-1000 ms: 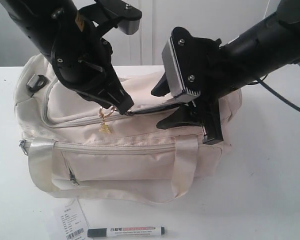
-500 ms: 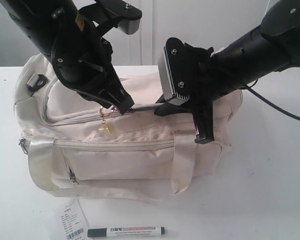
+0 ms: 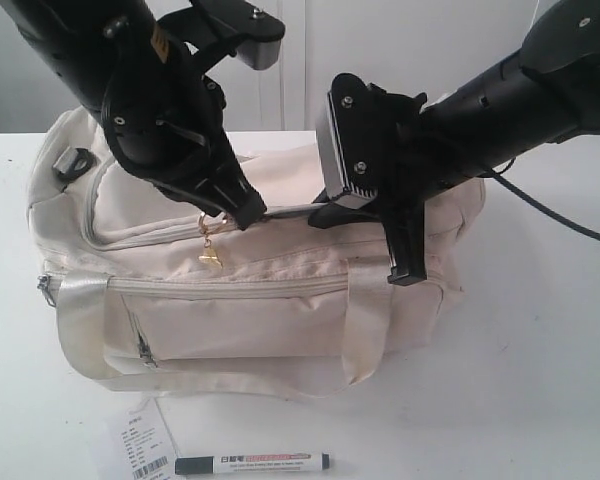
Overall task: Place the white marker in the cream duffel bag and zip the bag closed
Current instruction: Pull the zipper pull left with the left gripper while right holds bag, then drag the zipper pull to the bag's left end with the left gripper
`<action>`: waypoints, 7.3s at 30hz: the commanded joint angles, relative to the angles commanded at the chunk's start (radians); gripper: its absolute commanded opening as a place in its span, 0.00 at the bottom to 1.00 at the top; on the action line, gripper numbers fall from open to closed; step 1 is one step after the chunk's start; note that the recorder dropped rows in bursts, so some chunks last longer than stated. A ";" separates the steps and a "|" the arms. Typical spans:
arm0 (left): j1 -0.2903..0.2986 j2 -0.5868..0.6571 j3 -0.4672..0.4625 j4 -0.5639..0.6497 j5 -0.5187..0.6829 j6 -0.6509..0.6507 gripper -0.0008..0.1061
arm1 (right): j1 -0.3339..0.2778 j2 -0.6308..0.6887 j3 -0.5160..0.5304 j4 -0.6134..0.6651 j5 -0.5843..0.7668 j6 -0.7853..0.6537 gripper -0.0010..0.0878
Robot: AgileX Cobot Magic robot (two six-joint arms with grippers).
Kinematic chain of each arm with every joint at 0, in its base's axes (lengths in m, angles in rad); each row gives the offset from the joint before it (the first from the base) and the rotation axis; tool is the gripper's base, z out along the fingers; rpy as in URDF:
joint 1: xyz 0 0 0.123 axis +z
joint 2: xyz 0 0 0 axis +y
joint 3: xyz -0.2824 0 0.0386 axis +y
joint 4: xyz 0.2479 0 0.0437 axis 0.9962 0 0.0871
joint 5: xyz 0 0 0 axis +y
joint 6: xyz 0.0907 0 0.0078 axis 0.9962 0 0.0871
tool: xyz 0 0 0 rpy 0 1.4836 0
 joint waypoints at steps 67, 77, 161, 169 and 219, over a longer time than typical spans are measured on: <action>0.000 -0.082 0.000 0.177 0.091 0.046 0.01 | 0.000 -0.004 0.000 0.001 0.014 0.050 0.10; 0.000 -0.082 0.000 0.177 0.092 0.049 0.01 | 0.000 -0.067 -0.002 0.127 0.034 0.069 0.53; 0.084 -0.082 0.027 0.277 0.220 0.071 0.01 | 0.097 0.094 -0.003 0.131 -0.147 -0.054 0.01; 0.111 -0.082 0.029 0.242 0.220 0.080 0.01 | 0.097 0.094 -0.003 0.131 -0.147 -0.052 0.01; 0.308 -0.082 0.029 0.154 0.220 0.116 0.01 | 0.097 0.094 -0.003 0.131 -0.149 -0.030 0.01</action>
